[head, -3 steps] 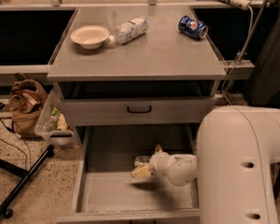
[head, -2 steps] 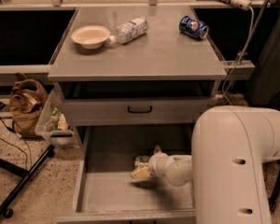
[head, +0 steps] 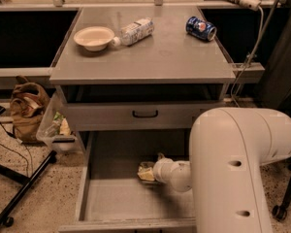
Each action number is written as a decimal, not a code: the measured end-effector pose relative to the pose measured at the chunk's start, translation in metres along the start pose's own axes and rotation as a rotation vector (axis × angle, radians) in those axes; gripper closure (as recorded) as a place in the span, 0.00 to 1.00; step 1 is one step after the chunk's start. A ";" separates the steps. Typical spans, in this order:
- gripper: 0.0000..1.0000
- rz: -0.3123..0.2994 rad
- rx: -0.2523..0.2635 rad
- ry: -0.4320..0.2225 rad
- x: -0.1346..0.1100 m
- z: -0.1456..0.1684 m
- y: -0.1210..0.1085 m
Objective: Pick 7up can from middle drawer and place on counter
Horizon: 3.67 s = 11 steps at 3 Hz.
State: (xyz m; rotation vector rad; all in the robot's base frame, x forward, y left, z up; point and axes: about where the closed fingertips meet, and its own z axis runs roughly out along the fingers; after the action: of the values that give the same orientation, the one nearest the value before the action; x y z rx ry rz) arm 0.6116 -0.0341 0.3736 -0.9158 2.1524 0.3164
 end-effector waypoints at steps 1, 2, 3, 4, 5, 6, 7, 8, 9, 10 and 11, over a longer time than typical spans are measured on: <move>0.66 0.000 0.000 0.000 0.000 0.000 0.000; 0.88 0.000 0.000 0.000 -0.005 -0.005 0.000; 1.00 0.045 0.024 -0.088 -0.027 -0.049 -0.005; 1.00 0.088 0.058 -0.196 -0.052 -0.110 -0.020; 1.00 0.096 0.072 -0.293 -0.082 -0.165 -0.036; 1.00 0.050 0.066 -0.361 -0.111 -0.207 -0.039; 1.00 0.050 0.066 -0.361 -0.111 -0.207 -0.039; 1.00 0.018 0.096 -0.349 -0.136 -0.233 -0.044; 1.00 -0.053 0.099 -0.390 -0.200 -0.284 -0.031; 1.00 -0.150 0.073 -0.418 -0.270 -0.308 -0.011; 1.00 -0.226 0.010 -0.447 -0.331 -0.312 0.011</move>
Offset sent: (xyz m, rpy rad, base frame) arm -0.0138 -0.0528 0.0730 0.1038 -0.0518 -0.1591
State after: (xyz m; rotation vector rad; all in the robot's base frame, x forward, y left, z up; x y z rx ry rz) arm 0.5810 -0.0076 0.8267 -0.9683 1.6266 0.3584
